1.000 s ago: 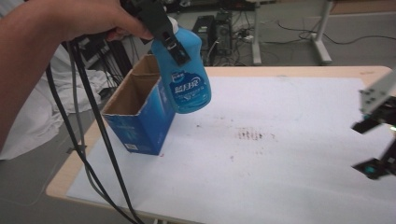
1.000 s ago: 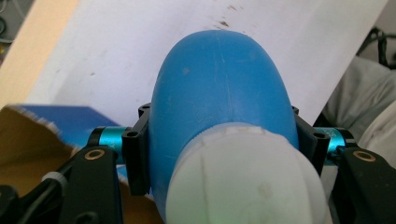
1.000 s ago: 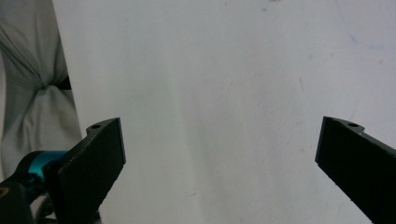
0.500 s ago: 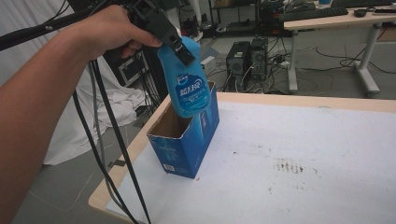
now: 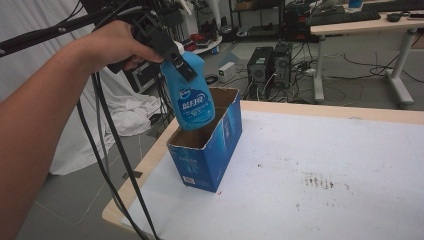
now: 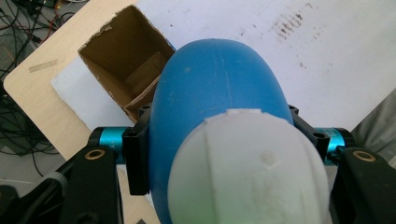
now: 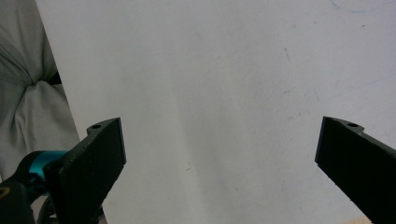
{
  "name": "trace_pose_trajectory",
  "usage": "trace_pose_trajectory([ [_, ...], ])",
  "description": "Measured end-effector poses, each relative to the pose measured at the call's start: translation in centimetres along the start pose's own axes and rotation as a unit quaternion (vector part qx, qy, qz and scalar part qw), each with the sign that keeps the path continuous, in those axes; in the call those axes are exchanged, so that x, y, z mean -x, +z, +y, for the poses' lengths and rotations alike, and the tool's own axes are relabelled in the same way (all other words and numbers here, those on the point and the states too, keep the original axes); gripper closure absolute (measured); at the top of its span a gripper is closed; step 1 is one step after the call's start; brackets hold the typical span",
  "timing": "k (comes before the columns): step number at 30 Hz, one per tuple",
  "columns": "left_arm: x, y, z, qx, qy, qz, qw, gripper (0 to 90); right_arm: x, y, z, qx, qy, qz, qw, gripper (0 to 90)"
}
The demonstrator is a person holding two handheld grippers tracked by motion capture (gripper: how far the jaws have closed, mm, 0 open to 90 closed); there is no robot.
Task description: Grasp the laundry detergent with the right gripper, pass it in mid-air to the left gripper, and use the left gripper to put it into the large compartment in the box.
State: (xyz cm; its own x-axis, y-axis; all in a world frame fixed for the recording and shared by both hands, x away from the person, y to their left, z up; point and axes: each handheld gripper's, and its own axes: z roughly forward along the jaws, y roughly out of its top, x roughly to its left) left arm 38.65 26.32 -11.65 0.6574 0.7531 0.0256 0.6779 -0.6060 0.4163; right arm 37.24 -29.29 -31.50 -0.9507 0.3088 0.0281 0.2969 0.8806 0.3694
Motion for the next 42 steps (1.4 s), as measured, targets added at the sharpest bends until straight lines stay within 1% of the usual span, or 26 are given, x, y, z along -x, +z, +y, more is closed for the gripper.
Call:
trace_pose_trajectory([
  [3, -0.2, 0.4, -0.2, -0.005, 0.012, 0.0, 0.9999, 37.8, 0.0, 0.0, -0.1, 0.001, 0.0, -0.002, 1.0, 0.8],
  [6, -0.3, 0.9, -0.3, -0.006, 0.015, -0.002, 0.9999, 37.8, 0.0, 0.1, 0.0, 0.001, 0.0, -0.002, 1.0, 0.8],
  [10, -0.6, 1.8, -0.4, -0.017, 0.026, 0.0, 0.9995, 37.8, 0.0, 0.2, 0.0, 0.003, 0.001, 0.0, 1.0, 0.8],
  [14, -0.9, 3.1, -0.9, -0.025, 0.027, 0.001, 0.9993, 37.8, 0.1, 0.3, 0.0, 0.005, 0.0, 0.004, 1.0, 0.9],
  [18, -1.1, 4.7, -1.4, -0.034, 0.037, -0.004, 0.9987, 37.8, 0.2, 0.5, 0.0, 0.005, 0.003, 0.006, 1.0, 0.8],
  [20, -1.1, 5.6, -1.6, -0.04, 0.046, -0.009, 0.9981, 37.8, 0.2, 0.7, -0.1, 0.005, 0.002, 0.007, 1.0, 0.8],
  [21, -1.1, 6.1, -1.8, -0.045, 0.051, -0.011, 0.9976, 37.8, 0.2, 0.7, -0.1, 0.002, 0.006, 0.007, 1.0, 0.9],
  [25, -1.0, 8.5, -2.4, -0.057, 0.062, -0.012, 0.9964, 37.8, 0.3, 1.1, -0.1, 0.006, 0.004, 0.009, 0.9999, 0.8],
  [26, -1.0, 9.2, -2.6, -0.061, 0.061, -0.014, 0.9961, 37.8, 0.3, 1.2, -0.1, 0.009, 0.004, 0.01, 0.9999, 0.9],
  [28, -1.0, 10.4, -3.0, -0.072, 0.068, -0.017, 0.9949, 37.8, 0.3, 1.4, -0.1, 0.009, 0.007, 0.012, 0.9999, 0.8],
  [30, -1.0, 11.3, -3.3, -0.081, 0.075, -0.02, 0.9936, 37.8, 0.3, 1.8, -0.2, 0.008, 0.005, 0.015, 0.9998, 0.8],
  [33, -1.0, 12.4, -3.6, -0.09, 0.087, -0.024, 0.9919, 37.8, 0.3, 2.0, -0.3, 0.008, 0.007, 0.017, 0.9998, 0.9],
  [34, -1.0, 12.7, -3.7, -0.093, 0.087, -0.025, 0.9916, 37.8, 0.3, 2.0, -0.4, 0.009, 0.008, 0.016, 0.9998, 0.9],
  [36, -1.0, 13.2, -3.8, -0.1, 0.093, -0.026, 0.9903, 37.8, 0.4, 2.0, -0.4, 0.012, 0.009, 0.016, 0.9998, 0.8],
  [38, -1.0, 13.6, -3.9, -0.104, 0.093, -0.026, 0.9899, 37.8, 0.5, 2.1, -0.4, 0.014, 0.007, 0.016, 0.9998, 0.9],
  [42, -1.0, 14.4, -4.0, -0.113, 0.094, -0.023, 0.9889, 37.8, 0.4, 2.4, -0.5, 0.01, 0.01, 0.019, 0.9997, 0.9],
])
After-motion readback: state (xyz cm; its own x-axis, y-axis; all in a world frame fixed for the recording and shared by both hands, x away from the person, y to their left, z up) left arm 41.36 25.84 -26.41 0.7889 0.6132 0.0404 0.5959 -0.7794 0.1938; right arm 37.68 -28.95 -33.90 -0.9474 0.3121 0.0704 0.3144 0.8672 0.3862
